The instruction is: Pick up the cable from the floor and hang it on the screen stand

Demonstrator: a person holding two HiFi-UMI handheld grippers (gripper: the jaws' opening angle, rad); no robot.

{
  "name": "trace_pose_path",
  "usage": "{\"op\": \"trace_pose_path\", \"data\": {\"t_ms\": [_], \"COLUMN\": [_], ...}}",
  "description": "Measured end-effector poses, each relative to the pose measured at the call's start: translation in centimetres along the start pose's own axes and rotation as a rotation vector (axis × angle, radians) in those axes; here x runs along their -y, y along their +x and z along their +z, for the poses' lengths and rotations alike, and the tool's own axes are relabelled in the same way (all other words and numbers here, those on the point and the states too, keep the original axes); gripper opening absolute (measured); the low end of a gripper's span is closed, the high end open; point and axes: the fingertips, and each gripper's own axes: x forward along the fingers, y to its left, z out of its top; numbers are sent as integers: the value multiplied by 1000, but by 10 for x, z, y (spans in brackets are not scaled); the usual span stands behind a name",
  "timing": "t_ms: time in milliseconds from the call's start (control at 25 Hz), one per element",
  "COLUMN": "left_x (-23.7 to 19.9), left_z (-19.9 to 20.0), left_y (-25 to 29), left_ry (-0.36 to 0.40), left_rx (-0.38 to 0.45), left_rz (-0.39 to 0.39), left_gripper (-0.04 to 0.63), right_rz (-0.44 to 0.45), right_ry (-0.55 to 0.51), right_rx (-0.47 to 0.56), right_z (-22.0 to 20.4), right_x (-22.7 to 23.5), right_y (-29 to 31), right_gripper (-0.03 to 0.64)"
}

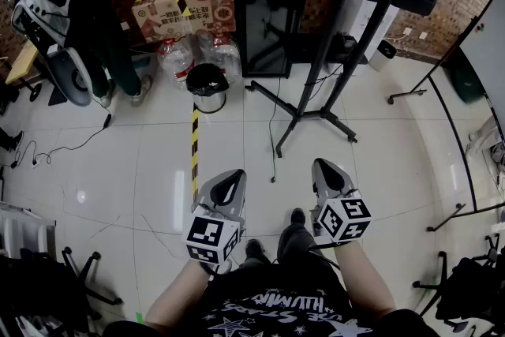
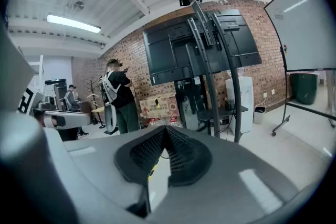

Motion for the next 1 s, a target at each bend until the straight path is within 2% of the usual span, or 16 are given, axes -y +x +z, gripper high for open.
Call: {"op": "trace_pose_path", "data": {"t_ms": [120,360,480,680,840,1000], "left_x": [-6,-23,-35,-59,-82,-115], "left_z": [6,10,7,5,6,-31], "left_y": [19,71,113,189,238,273], "left_ry": [27,29,30,5,-26,-31], "left_rx": [9,4,-14,-68,-117,-147], "left_rz": [14,64,100,140,207,270], "left_gripper": [5,5,5,5,5,5], "right_rz": [8,53,55,1,7,31], "right_ry": [8,27,29,16,14,-31], "right_rx": [7,1,-26,-112,-215,-282], "right_z": [1,-4,-9,-24,-59,-116], "right_x": [13,46,85,162,197,215], "right_y": [25,82,123,194,245,299], "right_gripper": [8,8,8,8,8,9]}}
